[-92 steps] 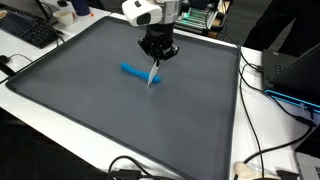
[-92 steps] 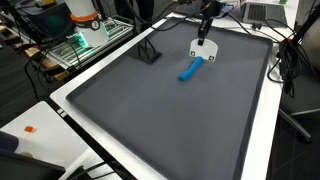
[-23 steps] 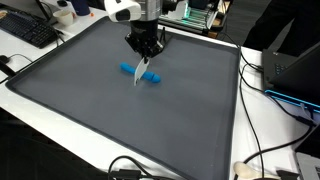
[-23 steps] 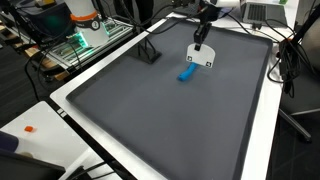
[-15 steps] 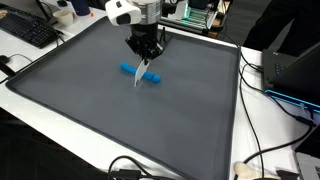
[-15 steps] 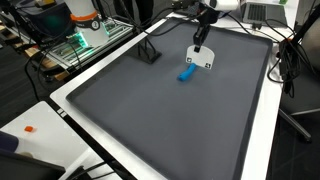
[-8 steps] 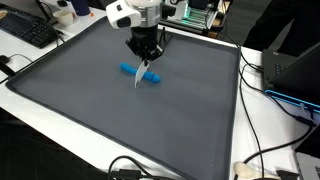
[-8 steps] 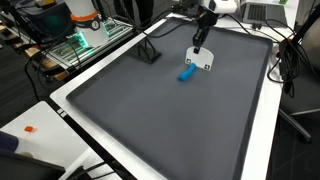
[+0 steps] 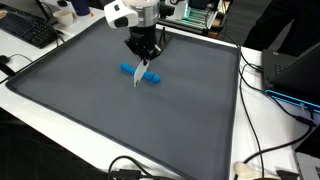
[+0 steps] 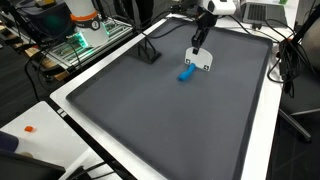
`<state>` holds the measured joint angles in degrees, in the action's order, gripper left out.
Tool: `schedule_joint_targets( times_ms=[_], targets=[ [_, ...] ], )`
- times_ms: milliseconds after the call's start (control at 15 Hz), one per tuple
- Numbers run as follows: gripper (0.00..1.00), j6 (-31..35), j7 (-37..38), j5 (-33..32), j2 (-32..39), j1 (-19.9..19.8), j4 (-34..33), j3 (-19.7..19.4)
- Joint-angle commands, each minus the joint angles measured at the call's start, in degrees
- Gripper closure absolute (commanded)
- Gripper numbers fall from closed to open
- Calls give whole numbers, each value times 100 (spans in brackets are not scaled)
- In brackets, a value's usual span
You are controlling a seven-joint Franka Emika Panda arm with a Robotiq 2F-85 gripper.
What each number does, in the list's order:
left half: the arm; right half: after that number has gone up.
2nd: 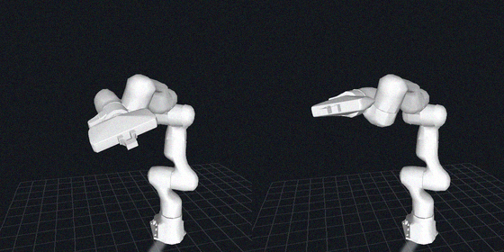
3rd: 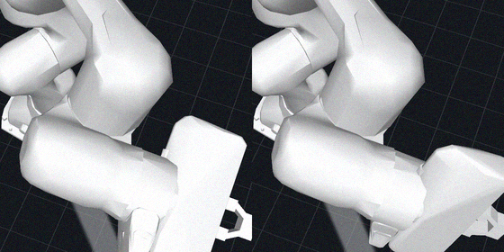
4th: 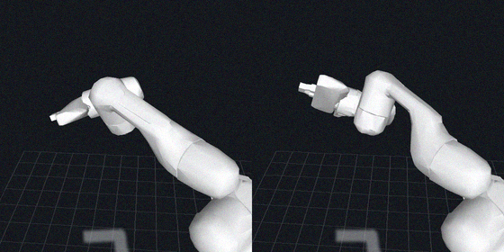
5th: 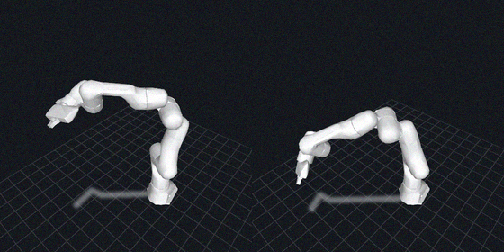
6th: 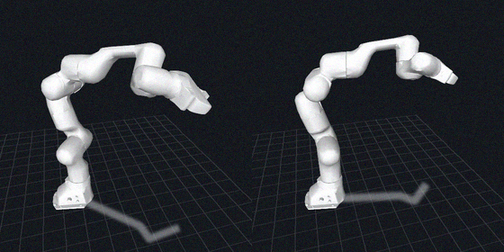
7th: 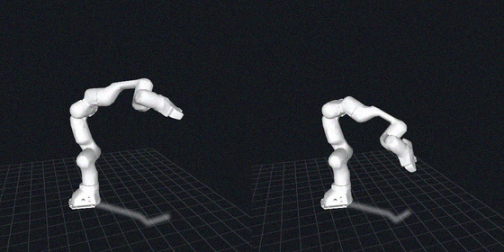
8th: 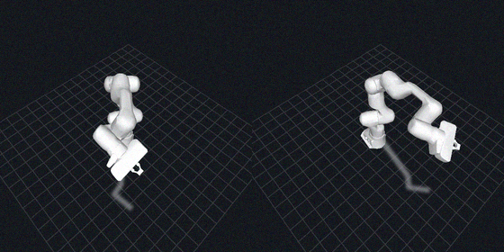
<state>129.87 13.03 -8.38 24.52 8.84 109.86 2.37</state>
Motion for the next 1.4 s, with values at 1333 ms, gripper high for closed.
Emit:
schedule_joint_targets(
  times_ms=[1333],
  targets=[
    [99,-594,-187,202,-407,-52,234,34]
  ],
)
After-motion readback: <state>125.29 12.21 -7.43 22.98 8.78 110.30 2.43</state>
